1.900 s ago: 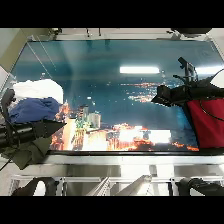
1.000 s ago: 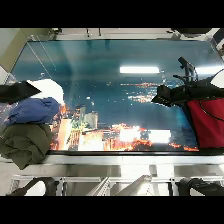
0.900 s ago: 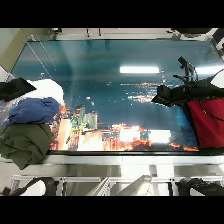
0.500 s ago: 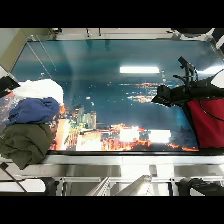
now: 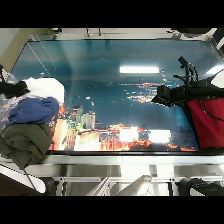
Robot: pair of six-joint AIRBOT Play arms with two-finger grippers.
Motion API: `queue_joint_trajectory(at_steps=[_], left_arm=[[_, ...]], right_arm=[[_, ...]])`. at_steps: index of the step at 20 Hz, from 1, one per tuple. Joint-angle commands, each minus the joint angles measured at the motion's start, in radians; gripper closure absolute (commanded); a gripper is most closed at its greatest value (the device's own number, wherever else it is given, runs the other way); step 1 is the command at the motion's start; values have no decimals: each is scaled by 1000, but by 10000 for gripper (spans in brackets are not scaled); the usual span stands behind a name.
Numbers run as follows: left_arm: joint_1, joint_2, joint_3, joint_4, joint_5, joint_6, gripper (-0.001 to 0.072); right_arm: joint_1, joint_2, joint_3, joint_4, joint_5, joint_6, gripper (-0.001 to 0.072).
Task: Fold the shirts.
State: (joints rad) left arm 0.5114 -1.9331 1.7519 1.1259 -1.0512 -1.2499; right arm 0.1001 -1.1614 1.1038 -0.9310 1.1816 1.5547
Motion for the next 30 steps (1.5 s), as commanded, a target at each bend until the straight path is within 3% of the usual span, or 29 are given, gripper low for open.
queue_joint_trajectory(at_steps=[1, 3, 7, 9, 15, 20, 21, 23, 25, 26, 27, 28, 30], left_arm=[[-66, -2, 191, -9, -151, -12, 707], [-119, 55, 271, -87, -192, -17, 707], [-272, 243, 297, -469, -201, -16, 706], [-378, 333, 244, -577, -220, -15, 689], [-747, 463, 18, -448, -186, -17, 689], [-845, 417, -94, -438, -196, -38, 677], [-840, 411, -92, -436, -216, -38, 409], [-803, 412, -80, -436, -262, -65, -10], [-735, 415, -64, -436, -351, -113, -8], [-702, 419, -68, -434, -404, -121, -7], [-669, 430, -96, -435, -451, -121, -7], [-643, 446, -146, -434, -479, -120, -7], [-612, 500, -300, -433, -470, -90, -6]], right_arm=[[1, 1, 0, 0, 0, 1, 693], [1, 1, 0, 0, 0, 2, 693], [1, 0, 0, 0, 0, 1, 694], [1, 1, 0, 9, 0, 2, 693], [1, 0, 0, 36, 37, 1, 692], [1, 0, 0, 34, 117, 0, 692], [1, -1, 0, 34, 117, 0, 692], [0, 0, 0, 32, 118, 0, 689], [0, 0, 0, -2, 130, -29, 682], [-3, 0, 0, -32, 136, -40, 630], [-6, 0, 0, -74, 136, -40, 401], [-15, 0, 0, -112, 135, -40, 234], [-52, 0, 0, -196, 126, -36, 217]])
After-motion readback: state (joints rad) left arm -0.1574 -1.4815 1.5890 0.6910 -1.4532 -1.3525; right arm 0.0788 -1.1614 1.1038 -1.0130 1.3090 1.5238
